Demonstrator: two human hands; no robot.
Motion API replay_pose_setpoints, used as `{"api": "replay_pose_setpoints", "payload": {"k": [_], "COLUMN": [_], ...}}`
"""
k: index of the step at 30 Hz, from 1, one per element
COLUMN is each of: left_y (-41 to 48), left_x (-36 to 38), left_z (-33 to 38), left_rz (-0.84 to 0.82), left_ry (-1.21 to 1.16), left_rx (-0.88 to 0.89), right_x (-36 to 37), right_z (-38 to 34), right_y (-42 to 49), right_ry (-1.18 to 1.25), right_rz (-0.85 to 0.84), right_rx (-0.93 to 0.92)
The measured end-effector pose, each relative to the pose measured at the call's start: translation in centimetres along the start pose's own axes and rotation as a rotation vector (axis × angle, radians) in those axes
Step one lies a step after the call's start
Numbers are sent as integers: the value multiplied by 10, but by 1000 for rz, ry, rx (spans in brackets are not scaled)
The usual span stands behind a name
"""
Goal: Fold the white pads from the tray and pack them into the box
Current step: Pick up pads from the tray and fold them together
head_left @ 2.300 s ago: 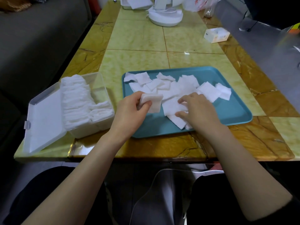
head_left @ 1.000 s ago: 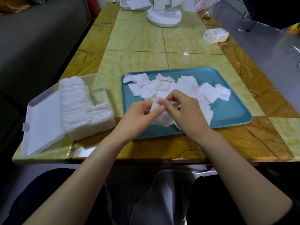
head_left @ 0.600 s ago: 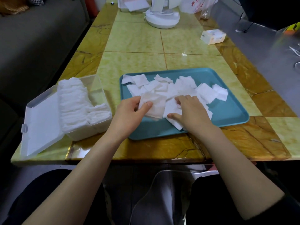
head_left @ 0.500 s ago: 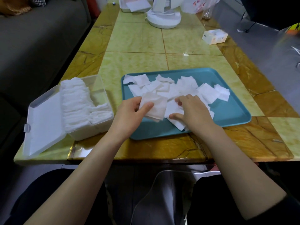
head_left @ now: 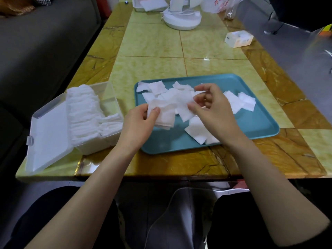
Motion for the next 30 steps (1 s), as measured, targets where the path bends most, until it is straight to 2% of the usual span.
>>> {"api": "replay_pose_setpoints", "payload": {"k": [3, 5, 8, 13, 15, 18, 20, 25, 30], "left_y": [-1, -2, -6, -7, -7, -8, -9, -9, -11], "left_x": [2, 5, 9, 9, 10, 12, 13, 13, 13], "left_z": [0, 1, 7, 7, 6, 7, 8, 10, 9], "left_rz": [-8, -50, -120, -146, -181, -178, -167, -160, -197], "left_ry": [-1, -4, -4, 19, 2, -55, -73, -119, -106], "left_rx": [0, 5, 8, -5, 10, 1, -4, -18, -32], "right_x": [-6, -3, 1, -9, -5, 5, 7, 10, 12], "right_z": [-20, -24, -26, -35, -28, -5, 2, 5, 3], "right_y": [-8, -13, -16, -17, -15, -10, -7, -7, -9], "right_ry": [244, 295, 269, 484, 390, 19, -87, -37, 78], "right_rz": [-219, -370, -442, -501, -468, -301, -211, -120, -135], "right_rx": [-32, -27, -1, -23, -7, -25, -26, 22, 78]}}
Point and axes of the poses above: each hand's wrist, its own y-axis towards the middle knuckle, its own x-axis out of the palm, z = x × y, the point moved 2 cm from there along y, towards the middle knuckle, and after that the axes turned 3 degrees about -y, right-handed, at the moved point
